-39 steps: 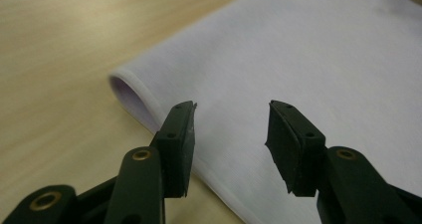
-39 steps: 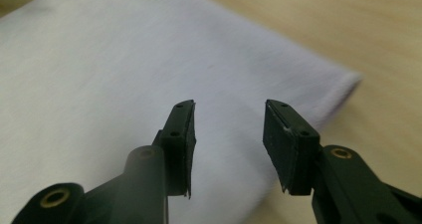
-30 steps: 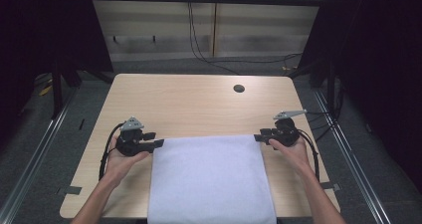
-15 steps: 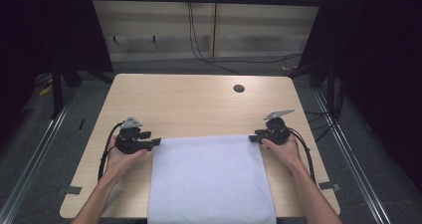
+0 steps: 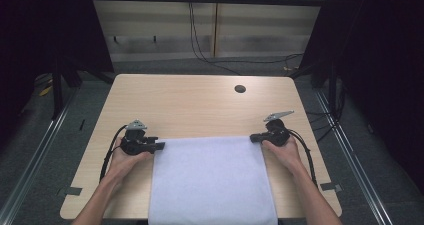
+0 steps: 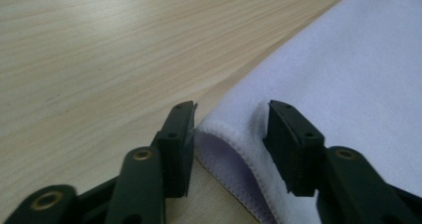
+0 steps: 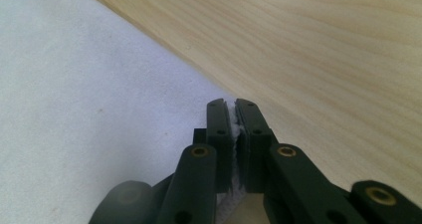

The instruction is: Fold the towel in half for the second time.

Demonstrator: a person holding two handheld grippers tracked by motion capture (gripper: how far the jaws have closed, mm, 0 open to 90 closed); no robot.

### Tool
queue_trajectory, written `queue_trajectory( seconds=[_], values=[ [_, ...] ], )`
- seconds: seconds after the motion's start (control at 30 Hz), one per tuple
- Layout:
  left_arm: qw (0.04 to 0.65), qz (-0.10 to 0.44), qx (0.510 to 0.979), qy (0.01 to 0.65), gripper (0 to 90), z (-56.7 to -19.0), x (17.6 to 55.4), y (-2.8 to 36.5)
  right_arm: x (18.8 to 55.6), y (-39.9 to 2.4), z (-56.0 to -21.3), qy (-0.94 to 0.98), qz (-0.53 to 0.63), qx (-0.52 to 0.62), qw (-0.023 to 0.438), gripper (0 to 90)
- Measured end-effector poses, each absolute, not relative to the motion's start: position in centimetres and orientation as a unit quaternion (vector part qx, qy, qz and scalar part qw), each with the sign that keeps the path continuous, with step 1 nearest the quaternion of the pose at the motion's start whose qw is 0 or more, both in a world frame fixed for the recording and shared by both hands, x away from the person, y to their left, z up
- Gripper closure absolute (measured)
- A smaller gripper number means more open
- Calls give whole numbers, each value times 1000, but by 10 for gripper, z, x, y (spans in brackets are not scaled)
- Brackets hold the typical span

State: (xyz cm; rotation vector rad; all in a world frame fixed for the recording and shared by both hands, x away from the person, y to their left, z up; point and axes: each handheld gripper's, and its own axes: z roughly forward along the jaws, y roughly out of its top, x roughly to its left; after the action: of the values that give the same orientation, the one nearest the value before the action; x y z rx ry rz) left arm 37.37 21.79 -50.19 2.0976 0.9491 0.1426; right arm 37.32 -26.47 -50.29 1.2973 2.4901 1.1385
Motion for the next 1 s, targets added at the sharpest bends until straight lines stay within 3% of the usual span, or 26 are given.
queue_trajectory(
  seconds=[0.17,0.23,0.5,1.0],
  values=[
    [413,42,830,371,810,-505,375,219,372,-269,-505,812,386,436,43,867],
    [412,41,831,372,837,-504,376,218,371,-269,-504,813,385,435,40,870],
    [447,70,811,371,853,-474,390,215,373,-280,-477,793,421,437,61,875],
    [510,147,770,354,853,-385,423,208,405,-291,-378,756,475,425,147,875]
  ],
)
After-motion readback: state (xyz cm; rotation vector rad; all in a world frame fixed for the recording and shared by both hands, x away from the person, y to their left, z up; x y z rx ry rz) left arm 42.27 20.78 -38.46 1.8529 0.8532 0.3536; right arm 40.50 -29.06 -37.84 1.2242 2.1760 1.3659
